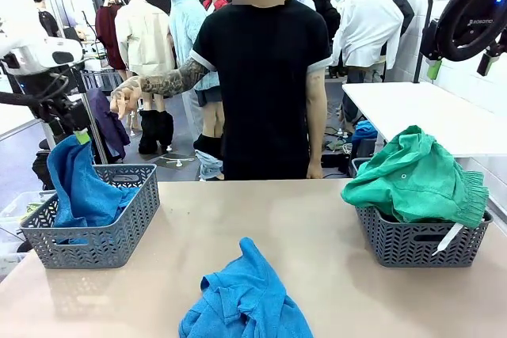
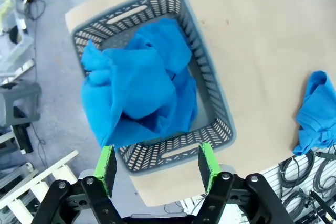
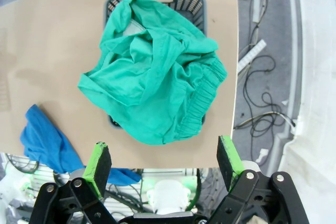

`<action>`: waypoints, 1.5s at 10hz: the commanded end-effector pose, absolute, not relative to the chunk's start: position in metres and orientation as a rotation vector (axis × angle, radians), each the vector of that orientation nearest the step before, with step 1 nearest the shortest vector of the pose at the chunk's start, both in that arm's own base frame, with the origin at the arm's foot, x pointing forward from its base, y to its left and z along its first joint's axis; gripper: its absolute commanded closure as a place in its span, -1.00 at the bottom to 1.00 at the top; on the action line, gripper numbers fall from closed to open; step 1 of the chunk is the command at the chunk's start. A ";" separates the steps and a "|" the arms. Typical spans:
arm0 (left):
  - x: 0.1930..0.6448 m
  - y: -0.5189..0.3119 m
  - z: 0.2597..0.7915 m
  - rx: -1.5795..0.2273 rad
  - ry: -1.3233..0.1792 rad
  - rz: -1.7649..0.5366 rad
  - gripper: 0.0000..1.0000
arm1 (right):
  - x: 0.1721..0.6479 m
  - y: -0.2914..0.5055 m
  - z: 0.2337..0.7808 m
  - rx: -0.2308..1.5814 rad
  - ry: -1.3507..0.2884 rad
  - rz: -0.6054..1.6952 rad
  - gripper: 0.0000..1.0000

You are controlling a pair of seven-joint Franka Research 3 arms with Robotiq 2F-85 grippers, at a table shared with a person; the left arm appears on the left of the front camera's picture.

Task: Sort the tops and bottoms.
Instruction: Sort the clothes according to human instructions, then lift clothes from the center of the table with your right hand.

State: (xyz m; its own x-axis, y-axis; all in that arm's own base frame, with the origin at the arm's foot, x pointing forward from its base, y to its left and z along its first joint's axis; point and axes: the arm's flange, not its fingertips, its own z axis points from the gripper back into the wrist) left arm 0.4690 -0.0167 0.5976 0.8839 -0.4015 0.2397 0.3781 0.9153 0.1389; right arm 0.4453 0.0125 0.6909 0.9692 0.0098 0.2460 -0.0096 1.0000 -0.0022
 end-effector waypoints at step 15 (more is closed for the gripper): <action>0.435 0.045 0.653 0.048 -0.367 -0.252 -0.62 | 0.444 0.013 0.688 0.004 -0.259 0.007 -1.00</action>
